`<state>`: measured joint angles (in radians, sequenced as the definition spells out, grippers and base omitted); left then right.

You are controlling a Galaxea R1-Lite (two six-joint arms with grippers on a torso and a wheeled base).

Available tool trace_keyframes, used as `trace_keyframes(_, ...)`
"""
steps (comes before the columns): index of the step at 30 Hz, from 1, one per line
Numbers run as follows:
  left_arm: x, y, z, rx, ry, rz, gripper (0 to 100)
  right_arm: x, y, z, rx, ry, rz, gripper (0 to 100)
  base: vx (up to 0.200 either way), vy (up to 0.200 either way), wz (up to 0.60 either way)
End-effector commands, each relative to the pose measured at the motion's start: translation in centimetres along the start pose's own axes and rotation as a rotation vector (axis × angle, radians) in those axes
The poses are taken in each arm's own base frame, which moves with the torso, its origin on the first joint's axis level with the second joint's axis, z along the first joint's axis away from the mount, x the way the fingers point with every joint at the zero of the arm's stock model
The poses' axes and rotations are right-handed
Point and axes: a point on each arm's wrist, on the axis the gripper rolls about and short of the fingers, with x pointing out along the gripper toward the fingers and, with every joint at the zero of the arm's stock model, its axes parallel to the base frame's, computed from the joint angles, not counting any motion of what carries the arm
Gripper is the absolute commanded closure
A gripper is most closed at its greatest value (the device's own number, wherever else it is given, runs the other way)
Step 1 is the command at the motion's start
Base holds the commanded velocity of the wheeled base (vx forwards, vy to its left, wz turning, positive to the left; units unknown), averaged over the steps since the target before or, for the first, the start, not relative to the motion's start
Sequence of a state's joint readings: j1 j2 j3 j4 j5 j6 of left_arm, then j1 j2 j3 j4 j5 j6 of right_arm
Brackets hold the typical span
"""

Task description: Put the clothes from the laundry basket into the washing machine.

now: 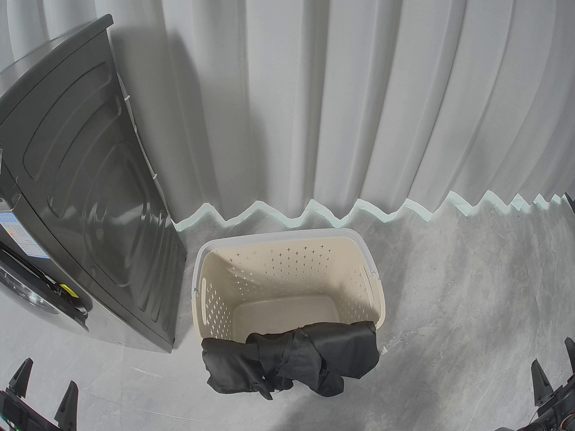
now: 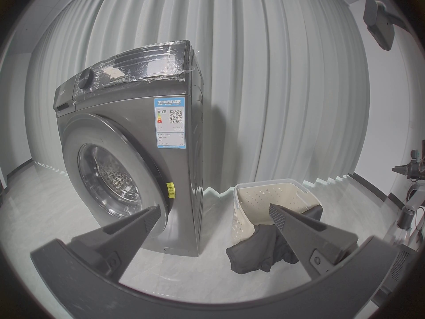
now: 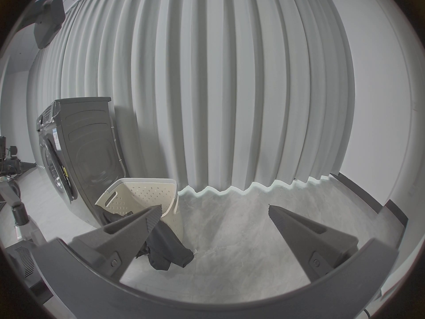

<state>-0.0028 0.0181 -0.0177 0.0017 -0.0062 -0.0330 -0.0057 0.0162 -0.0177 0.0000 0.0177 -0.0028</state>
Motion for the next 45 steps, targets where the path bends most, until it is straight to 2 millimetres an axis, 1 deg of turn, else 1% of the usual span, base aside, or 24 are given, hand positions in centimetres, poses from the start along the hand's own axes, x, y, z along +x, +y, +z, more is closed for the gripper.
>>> trace_keyframes(1,-0.03,0.02,-0.44,-0.001,-0.004,0.000,0,0.01,0.00,-0.51,0.000,0.000,0.000,0,0.000,0.000,0.00)
trace_keyframes(7,-0.03,0.02,-0.44,-0.002,-0.004,0.000,0,0.01,0.00,-0.53,0.000,0.001,0.000,0,0.000,0.000,0.00)
trace_keyframes(13,-0.03,0.02,-0.44,-0.002,-0.004,0.000,0,0.01,0.00,-0.53,0.000,0.001,0.000,0,0.200,0.000,0.00)
trace_keyframes(40,-0.03,0.02,-0.44,-0.002,-0.004,0.000,0,0.01,0.00,-0.53,0.000,0.001,0.000,0,0.000,0.000,0.00)
trace_keyframes(45,-0.03,0.02,-0.44,-0.002,-0.004,0.000,0,0.01,0.00,-0.53,0.000,0.001,0.000,0,0.200,0.000,0.00)
